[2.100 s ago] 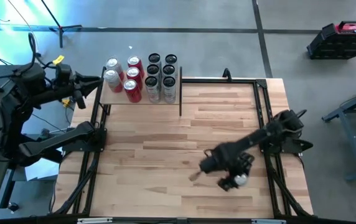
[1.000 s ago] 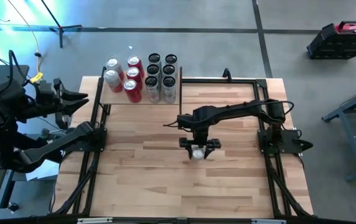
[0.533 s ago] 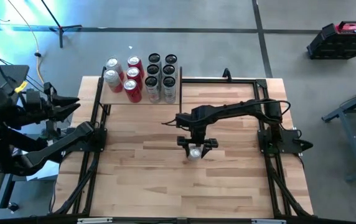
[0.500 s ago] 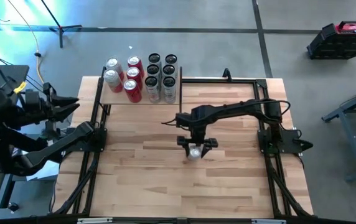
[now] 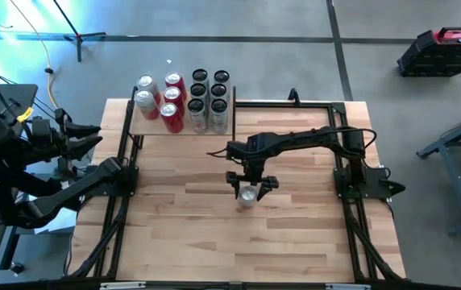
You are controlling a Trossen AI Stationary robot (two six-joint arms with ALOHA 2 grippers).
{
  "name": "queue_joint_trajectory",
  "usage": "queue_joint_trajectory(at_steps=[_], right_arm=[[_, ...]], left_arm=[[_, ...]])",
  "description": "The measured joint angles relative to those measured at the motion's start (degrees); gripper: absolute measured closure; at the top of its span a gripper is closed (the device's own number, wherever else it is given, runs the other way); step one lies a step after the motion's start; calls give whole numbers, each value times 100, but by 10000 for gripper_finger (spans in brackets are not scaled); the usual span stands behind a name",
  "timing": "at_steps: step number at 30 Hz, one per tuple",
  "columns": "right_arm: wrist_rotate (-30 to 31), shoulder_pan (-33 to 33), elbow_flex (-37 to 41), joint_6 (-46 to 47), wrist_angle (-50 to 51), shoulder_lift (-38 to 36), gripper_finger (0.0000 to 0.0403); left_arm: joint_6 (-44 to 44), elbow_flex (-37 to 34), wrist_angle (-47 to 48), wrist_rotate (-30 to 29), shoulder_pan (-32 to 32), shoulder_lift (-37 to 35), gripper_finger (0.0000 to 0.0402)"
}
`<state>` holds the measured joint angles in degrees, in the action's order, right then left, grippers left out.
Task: Place canned beverage on shelf
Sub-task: Put the pink soda can on the shelf aligned with the other pink soda cans
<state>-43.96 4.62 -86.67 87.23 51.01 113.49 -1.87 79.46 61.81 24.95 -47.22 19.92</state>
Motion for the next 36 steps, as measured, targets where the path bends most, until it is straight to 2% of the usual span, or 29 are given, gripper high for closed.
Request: queue_joint_trajectory(at_steps=[7,13,15,17,19,23,25,29,34,36], right_arm=[[63,-17,-461,18,212,-30,43],[333,-15,-1010,-530,1048,-37,43],[400,-15,-1218,-806,1463,-37,43],[587,-15,-1444,-1103,1856,-35,43],[941,-15,-1758,-1400,2185,-35,43],[1976,-17,-2469,-1731,2399,-35,43],[2487,-62,-2885,-1761,2389,-37,43],[3363,-181,-3738,-1918,2510,-37,43],[4312,-244,-4812,-2031,3279,-37,43],[4615,-238,-4716,-2061,3300,-252,43]], left_arm=[[-89,-152,-92,-2,0,2,245],[-282,-713,-323,3,0,3,243],[-452,-991,-531,222,0,-1,243],[-553,-1295,-742,737,0,-38,243],[-696,-1589,-1042,1138,0,-102,242],[-1027,-2228,-1458,1354,0,-266,230],[-1184,-2541,-1599,1493,0,-369,218],[-1696,-3072,-2128,2193,0,-624,184],[-2505,-3401,-3078,2684,0,-953,147],[-2755,-3446,-3596,2685,0,-1059,141]])
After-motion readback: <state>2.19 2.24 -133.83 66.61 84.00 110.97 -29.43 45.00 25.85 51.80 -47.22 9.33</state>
